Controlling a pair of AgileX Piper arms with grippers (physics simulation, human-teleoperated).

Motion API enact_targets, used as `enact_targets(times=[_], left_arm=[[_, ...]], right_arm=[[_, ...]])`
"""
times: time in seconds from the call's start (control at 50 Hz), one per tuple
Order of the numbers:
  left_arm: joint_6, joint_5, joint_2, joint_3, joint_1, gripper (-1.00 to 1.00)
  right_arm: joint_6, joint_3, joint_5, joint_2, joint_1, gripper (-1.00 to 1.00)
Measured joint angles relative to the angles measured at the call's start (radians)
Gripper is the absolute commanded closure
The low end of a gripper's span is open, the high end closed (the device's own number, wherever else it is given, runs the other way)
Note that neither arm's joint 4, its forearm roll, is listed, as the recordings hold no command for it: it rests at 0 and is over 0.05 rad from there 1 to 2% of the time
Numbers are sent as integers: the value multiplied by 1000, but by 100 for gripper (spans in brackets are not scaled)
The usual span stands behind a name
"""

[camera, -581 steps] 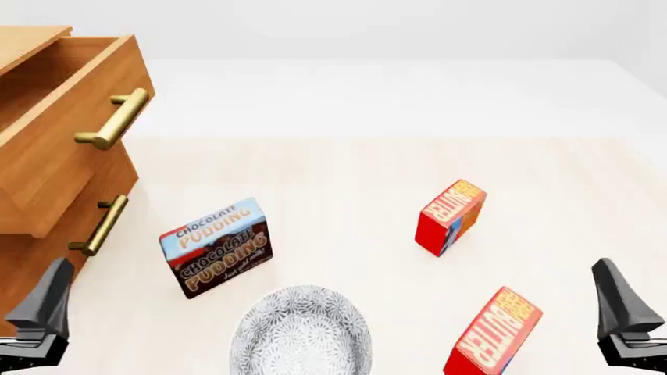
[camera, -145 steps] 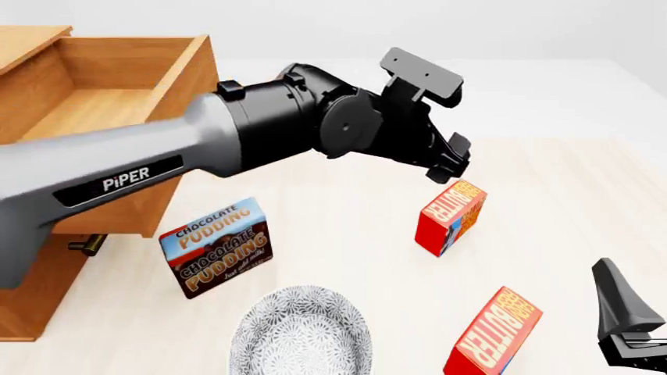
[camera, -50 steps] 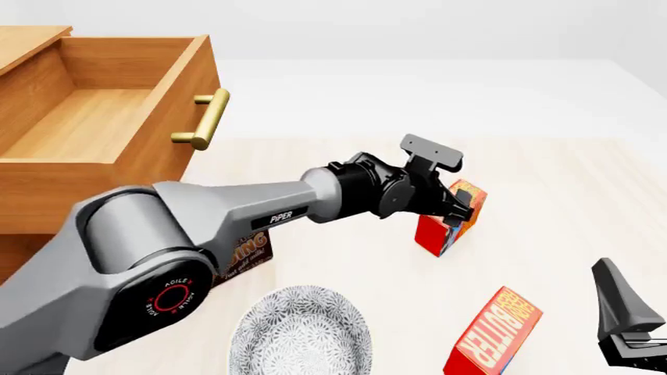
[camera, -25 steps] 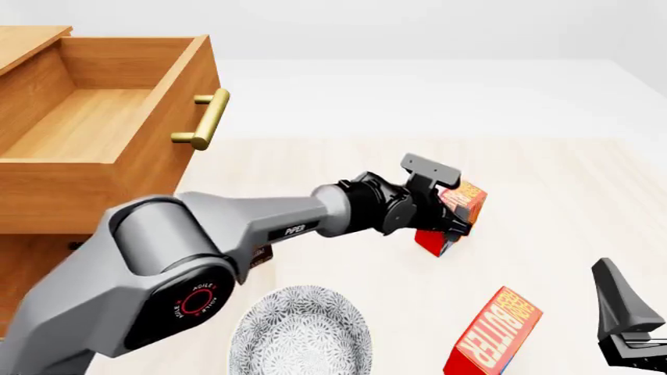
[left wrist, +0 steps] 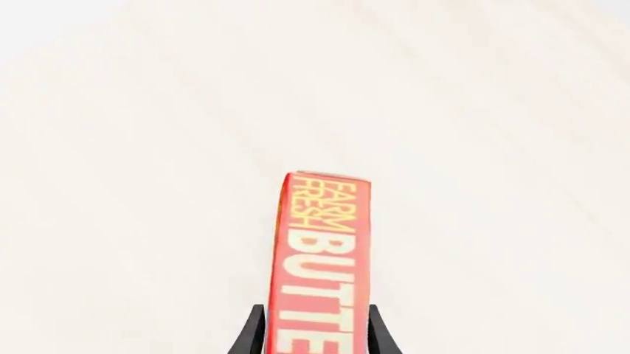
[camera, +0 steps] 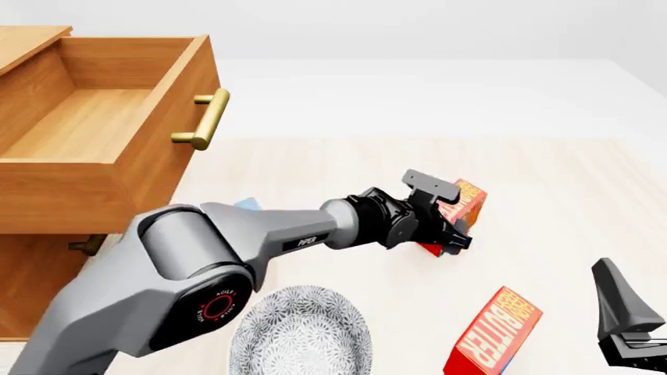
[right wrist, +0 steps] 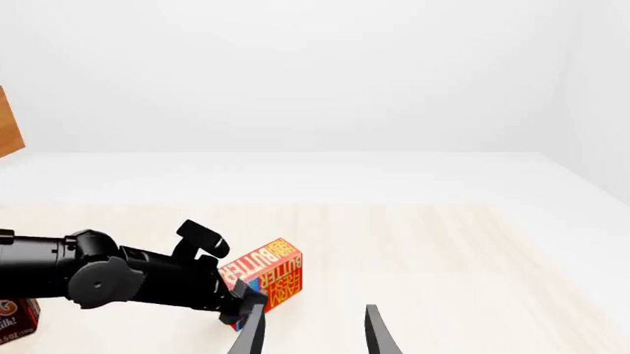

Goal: Put the butter at the front in the top drawer of the cabinet and close it.

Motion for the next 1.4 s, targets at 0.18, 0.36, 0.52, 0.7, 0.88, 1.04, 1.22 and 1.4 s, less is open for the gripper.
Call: enact_targets(times=[0.18,0.36,0.52,0.7,0.88,1.04,1.22,1.4], left_arm=[[-14,-2,-2,1,1,100],[-18,-8,-23,32,0,100],[-14,-13,-71,84,-2,100],[-8,-13,-139,136,4,100],[-2,-9,-224,199,14,100],[-3,3,-311,260,29,100],[-3,24,-409,326,45,100],[16,70,-509,375,81,100]], right_arm=[[0,0,0,0,0,-100],[0,1,-1,0,0,-100],[0,1,-1,0,0,-100],[0,1,-1,0,0,-100],[0,1,-1,0,0,-100],[0,1,-1,1,0,-100],[0,1,-2,1,0,-100],[0,1,-1,0,0,-100]])
